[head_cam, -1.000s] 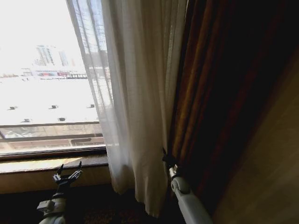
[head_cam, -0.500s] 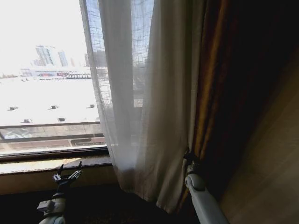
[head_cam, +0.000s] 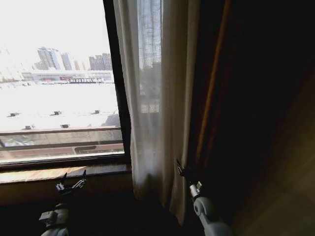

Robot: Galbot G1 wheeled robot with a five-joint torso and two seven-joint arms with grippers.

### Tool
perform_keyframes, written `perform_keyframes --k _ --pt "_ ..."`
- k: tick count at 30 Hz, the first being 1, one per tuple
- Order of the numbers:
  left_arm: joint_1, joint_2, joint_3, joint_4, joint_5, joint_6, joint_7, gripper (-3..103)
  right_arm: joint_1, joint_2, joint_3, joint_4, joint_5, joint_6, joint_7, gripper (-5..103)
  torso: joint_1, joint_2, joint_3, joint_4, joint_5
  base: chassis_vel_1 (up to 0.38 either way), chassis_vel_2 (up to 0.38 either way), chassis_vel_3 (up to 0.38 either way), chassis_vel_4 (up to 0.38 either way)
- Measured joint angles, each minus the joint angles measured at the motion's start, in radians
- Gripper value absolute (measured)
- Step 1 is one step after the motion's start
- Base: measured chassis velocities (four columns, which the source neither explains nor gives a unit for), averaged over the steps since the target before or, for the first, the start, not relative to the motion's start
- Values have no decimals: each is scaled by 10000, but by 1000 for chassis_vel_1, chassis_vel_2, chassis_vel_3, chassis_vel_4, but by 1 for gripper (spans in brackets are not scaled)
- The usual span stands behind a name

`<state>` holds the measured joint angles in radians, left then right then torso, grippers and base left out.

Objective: Open the curtains by pulling them apart, changing their state from closed to fully open.

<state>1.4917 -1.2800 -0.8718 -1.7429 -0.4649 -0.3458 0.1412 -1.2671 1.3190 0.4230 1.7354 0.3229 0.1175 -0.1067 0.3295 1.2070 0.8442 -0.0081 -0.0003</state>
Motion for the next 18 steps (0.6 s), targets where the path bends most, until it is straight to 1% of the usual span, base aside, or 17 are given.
perform_keyframes --k 1,3,4,8,10,12,13,18 --pt "0 0 0 0 0 0 0 100 -152 -22 10 121 -66 25 -109 56 -1 0 0 -1 0 0 0 0 0" --pt "0 0 0 0 0 0 0 100 -386 -31 95 271 -239 70 -344 67 -1 0 0 -1 0 0 0 0 0" --pt "0 0 0 0 0 0 0 100 -386 -31 95 271 -239 70 -344 67 -1 0 0 -1 0 0 0 0 0" --pt "0 0 0 0 0 0 0 100 -590 56 168 421 -358 296 -377 89 0 1 0 0 0 0 0 0 0" --pt "0 0 0 0 0 0 0 100 -614 64 169 443 -361 330 -384 89 -1 0 0 0 0 0 0 0 0" --pt "0 0 0 0 0 0 0 100 -708 67 195 537 -382 385 -466 97 0 0 0 0 0 0 0 0 0" --pt "0 0 0 0 0 0 0 100 -755 60 209 585 -390 399 -517 99 0 0 0 0 0 0 0 0 0" --pt "1 0 1 0 0 0 0 100 -878 34 290 681 -445 416 -681 100 -1 1 0 0 1 54 31 -38 -32"
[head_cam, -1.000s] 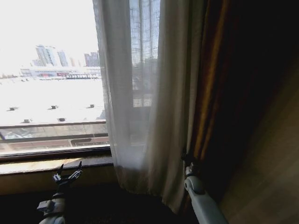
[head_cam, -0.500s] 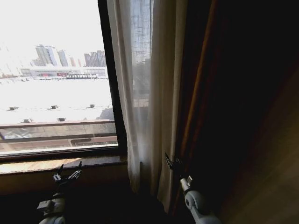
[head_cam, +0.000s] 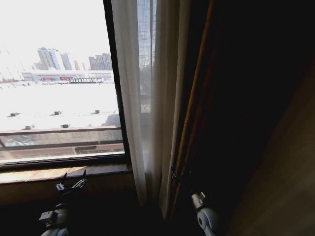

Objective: Open the curtains by pulling them apart, changing their state from closed to fully open.

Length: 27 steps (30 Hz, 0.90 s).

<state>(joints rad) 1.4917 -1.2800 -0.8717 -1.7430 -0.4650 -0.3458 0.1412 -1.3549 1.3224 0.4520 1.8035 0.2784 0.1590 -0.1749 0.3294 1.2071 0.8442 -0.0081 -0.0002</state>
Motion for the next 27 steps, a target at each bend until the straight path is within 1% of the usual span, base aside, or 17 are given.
perform_keyframes --k 6,18,21,22,25,27 --pt "0 0 0 0 0 0 1 100 -125 -30 98 52 -50 79 -225 100 0 0 0 -1 1 146 138 -136 -149" --pt "-1 0 0 0 0 0 0 100 -180 -93 217 200 -30 158 -350 100 0 0 0 0 -2 263 277 -258 -278" --pt "-1 0 0 0 1 0 1 100 -93 -105 52 84 360 538 -323 100 0 0 0 0 5 325 324 -352 -304" --pt "-1 0 0 0 1 0 1 100 -93 -105 52 84 360 538 -323 100 0 0 0 0 5 327 325 -330 -316" --pt "-1 1 -1 0 0 0 0 100 137 -58 -105 -173 552 965 -268 100 -1 0 0 1 -1 314 296 -302 -297" --pt "-1 2 -3 1 0 0 -1 100 212 -46 -120 -269 555 1031 -289 100 0 -1 0 3 -3 260 246 -219 -217"
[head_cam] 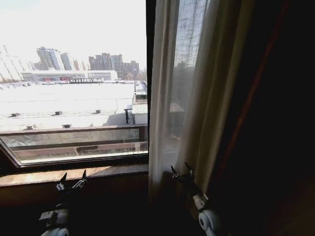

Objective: Open the curtains by pulling them apart, changing their state from closed to fully open.

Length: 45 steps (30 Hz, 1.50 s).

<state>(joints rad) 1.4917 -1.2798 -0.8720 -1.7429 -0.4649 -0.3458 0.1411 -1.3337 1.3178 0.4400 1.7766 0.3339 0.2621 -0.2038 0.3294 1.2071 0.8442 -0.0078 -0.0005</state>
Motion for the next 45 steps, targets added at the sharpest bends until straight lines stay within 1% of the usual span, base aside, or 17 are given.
perform_keyframes --k 1,2,3,6,7,10,19,23,24,26,28,30,31,34,39,42,45 --pt "0 0 -2 0 0 0 -1 100 36 3 2 -45 -2 11 -49 100 0 0 0 0 -3 224 182 -170 -177" --pt "0 0 -3 1 0 0 -1 100 123 24 70 -176 -81 17 -316 100 1 0 1 3 -6 135 182 -61 -148" --pt "0 0 -3 1 0 0 -1 100 123 24 70 -176 -81 17 -316 100 1 0 1 3 -6 135 182 -61 -148" --pt "0 0 -1 0 0 0 -2 100 244 76 296 -486 -80 119 -1217 100 1 0 0 -1 -1 45 24 -24 -54" --pt "0 -1 1 0 0 0 -2 100 244 79 310 -494 -86 65 -1284 100 0 1 0 -2 1 0 0 0 0" --pt "0 -4 6 -1 0 0 3 100 248 110 270 -555 -90 -32 -1282 100 0 0 1 -7 13 -27 -13 37 17" --pt "1 -5 6 0 0 0 4 100 432 249 33 -617 -266 -120 -1070 100 -1 1 0 -2 -1 -90 51 84 -36" --pt "1 -1 2 0 0 0 2 100 530 272 -230 -688 -261 -9 -319 100 -4 2 -1 -2 2 -155 219 135 -171" --pt "1 -1 2 0 0 0 2 100 530 272 -230 -688 -261 -9 -319 100 -4 2 -1 -2 2 -187 220 166 -188" --pt "0 -1 3 0 0 0 1 100 655 268 -316 -734 -391 21 62 100 -1 0 1 -2 1 -195 205 192 -220" --pt "-4 -1 3 -1 0 0 1 100 795 260 -364 -782 -710 -76 431 100 8 -3 3 -3 2 -188 170 175 -162" --pt "-4 -1 3 -1 0 0 1 100 860 256 -398 -817 -817 -124 606 100 11 -4 4 -3 2 -168 150 152 -138" --pt "-6 -1 4 -1 0 0 2 100 979 248 -497 -873 -982 -226 970 100 15 -5 5 -5 3 -124 84 129 -68" --pt "-5 -1 5 -1 0 0 2 100 1303 225 -801 -1019 -1138 -467 1601 100 13 -6 5 -5 3 -79 36 86 -26" --pt "2 -1 3 0 0 0 3 100 1723 248 -1078 -1308 -1144 -602 1790 100 -8 1 -2 -3 2 -5 -1 10 -1" --pt "3 -2 1 0 0 0 -1 100 2431 329 -1523 -1913 -1170 -697 1988 100 -12 5 -3 -1 0 54 -21 -49 41" --pt "3 -1 0 0 0 0 -3 100 2806 385 -1714 -2304 -1190 -712 2051 100 -10 4 -3 0 1 20 -4 -12 14"
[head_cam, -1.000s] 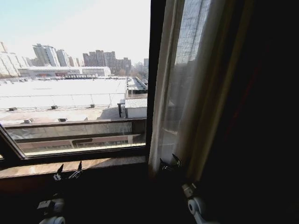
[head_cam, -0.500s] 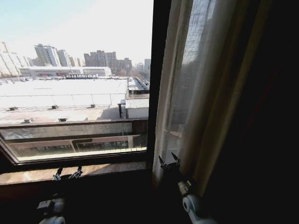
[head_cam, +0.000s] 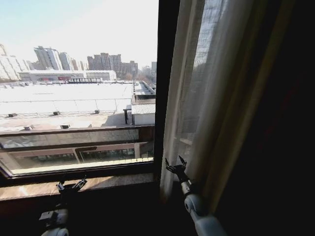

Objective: Open the curtains by pulling them apart, changing their state from closed to fully open.

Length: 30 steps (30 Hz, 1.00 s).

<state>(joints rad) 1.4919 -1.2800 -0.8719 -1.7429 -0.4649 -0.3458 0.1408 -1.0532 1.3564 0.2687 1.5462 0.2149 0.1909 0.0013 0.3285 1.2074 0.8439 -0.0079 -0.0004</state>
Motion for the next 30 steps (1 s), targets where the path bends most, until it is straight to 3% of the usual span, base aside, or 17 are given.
perform_keyframes --k 3,5,7,10,13,14,19,20,22,24,26,28,30 --pt "-3 0 0 0 0 0 1 100 362 67 -147 -517 3 11 -100 102 9 -4 5 -1 1 0 0 0 0" --pt "-4 0 1 0 0 0 1 100 565 111 -164 -848 25 138 -249 98 16 -6 6 -2 3 0 0 0 0" --pt "-4 0 2 0 0 0 2 100 671 140 -171 -1064 123 224 -274 88 15 -6 6 -3 2 0 0 0 0" --pt "-3 0 2 -1 0 0 3 100 716 139 -172 -1144 209 266 -294 82 13 -6 5 -3 2 0 0 0 0" --pt "-1 0 2 0 0 0 4 100 740 106 -161 -1178 299 302 -377 65 7 -4 2 -2 0 0 0 0 0" --pt "-1 0 2 0 0 0 4 100 740 106 -161 -1178 299 302 -377 65 7 -4 2 -2 0 0 0 0 0" --pt "-3 0 2 0 0 0 3 100 712 72 -147 -1200 359 306 -385 44 9 -4 3 -2 2 0 0 0 0" --pt "-2 0 2 0 0 0 3 100 701 63 -146 -1215 359 312 -387 44 9 -5 4 -3 3 0 0 0 0" --pt "-2 0 2 -1 0 0 4 100 692 44 -151 -1237 364 316 -405 33 9 -4 4 -3 2 0 0 0 0" --pt "-2 0 2 0 0 0 4 100 692 41 -153 -1237 370 316 -414 33 9 -4 3 -3 3 0 0 0 0" --pt "-2 0 2 0 0 0 3 100 687 17 -185 -1240 628 347 -669 16 9 -4 3 -2 2 0 0 0 0" --pt "-3 0 2 -1 0 0 4 100 687 20 -181 -1244 683 368 -751 16 9 -4 3 -2 1 0 0 0 0" --pt "-3 0 2 0 0 0 4 100 700 71 -80 -1335 791 489 -1227 5 9 -4 3 -2 1 0 0 0 0"
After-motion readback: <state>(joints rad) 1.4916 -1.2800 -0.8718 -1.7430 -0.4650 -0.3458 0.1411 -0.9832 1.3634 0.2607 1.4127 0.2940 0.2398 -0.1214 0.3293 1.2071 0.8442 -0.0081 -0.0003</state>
